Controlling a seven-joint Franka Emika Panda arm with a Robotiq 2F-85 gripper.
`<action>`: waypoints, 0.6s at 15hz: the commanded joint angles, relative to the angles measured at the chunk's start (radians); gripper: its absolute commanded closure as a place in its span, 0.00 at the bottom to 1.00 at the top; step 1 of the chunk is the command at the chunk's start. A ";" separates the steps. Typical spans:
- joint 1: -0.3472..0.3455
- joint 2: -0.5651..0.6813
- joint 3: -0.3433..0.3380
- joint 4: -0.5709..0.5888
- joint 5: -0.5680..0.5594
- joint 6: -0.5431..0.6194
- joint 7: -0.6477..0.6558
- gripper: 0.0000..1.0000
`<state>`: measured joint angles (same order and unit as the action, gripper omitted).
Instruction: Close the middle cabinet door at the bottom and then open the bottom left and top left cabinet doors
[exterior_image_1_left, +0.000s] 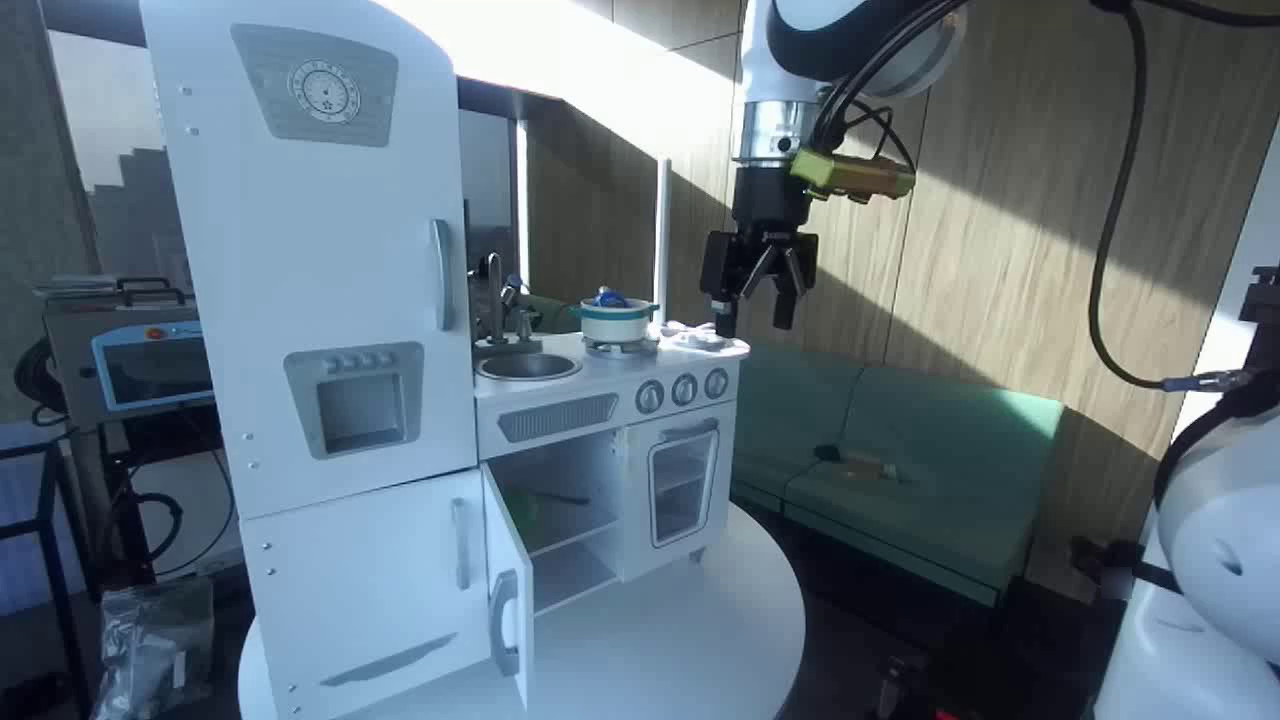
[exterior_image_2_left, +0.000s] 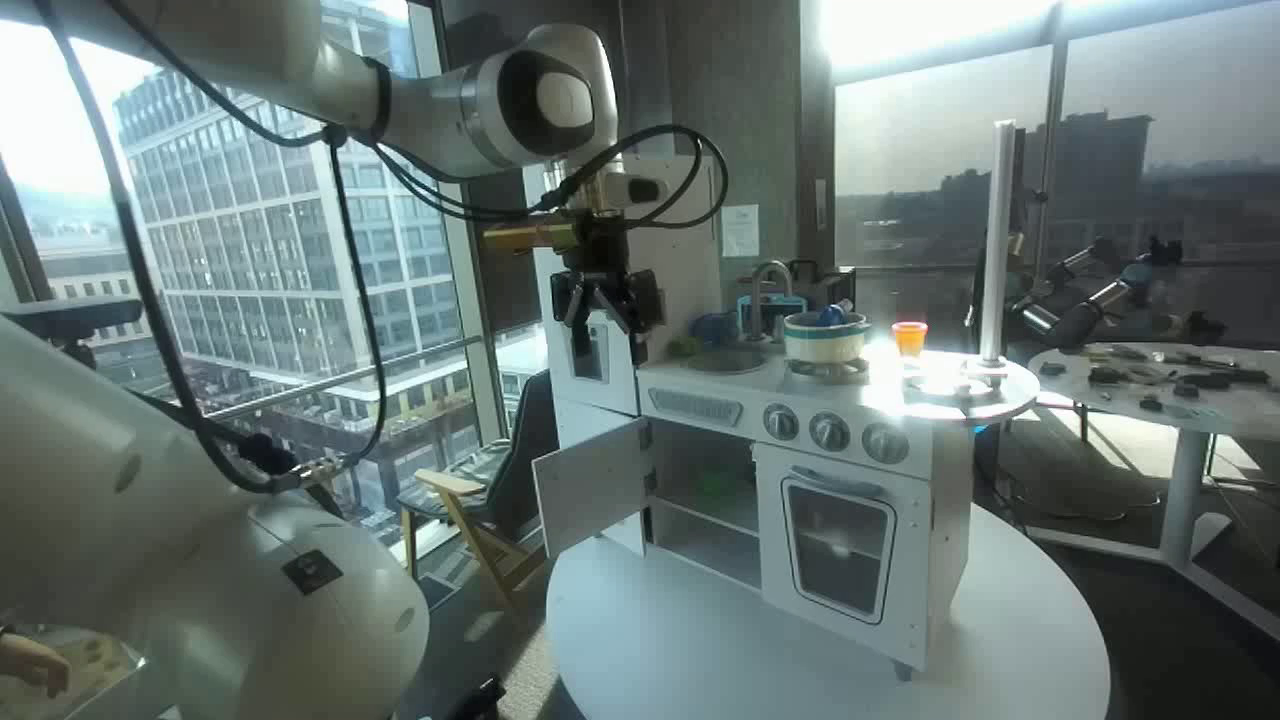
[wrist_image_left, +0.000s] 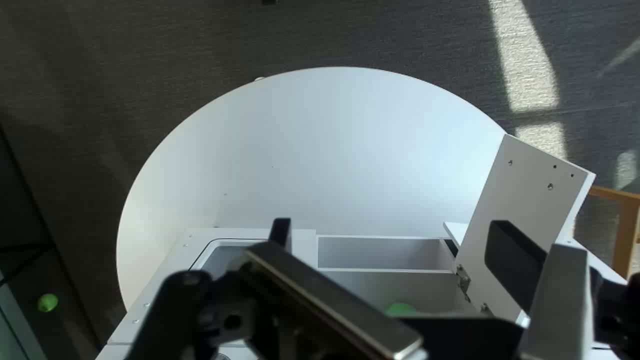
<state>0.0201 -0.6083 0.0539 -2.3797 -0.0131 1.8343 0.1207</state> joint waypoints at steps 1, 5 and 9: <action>-0.003 0.000 0.002 0.007 0.001 -0.001 -0.002 0.00; -0.003 -0.006 0.002 0.016 0.002 -0.002 -0.002 0.00; 0.030 0.063 0.009 0.010 0.011 0.041 -0.061 0.00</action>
<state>0.0242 -0.6057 0.0545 -2.3704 -0.0132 1.8360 0.1057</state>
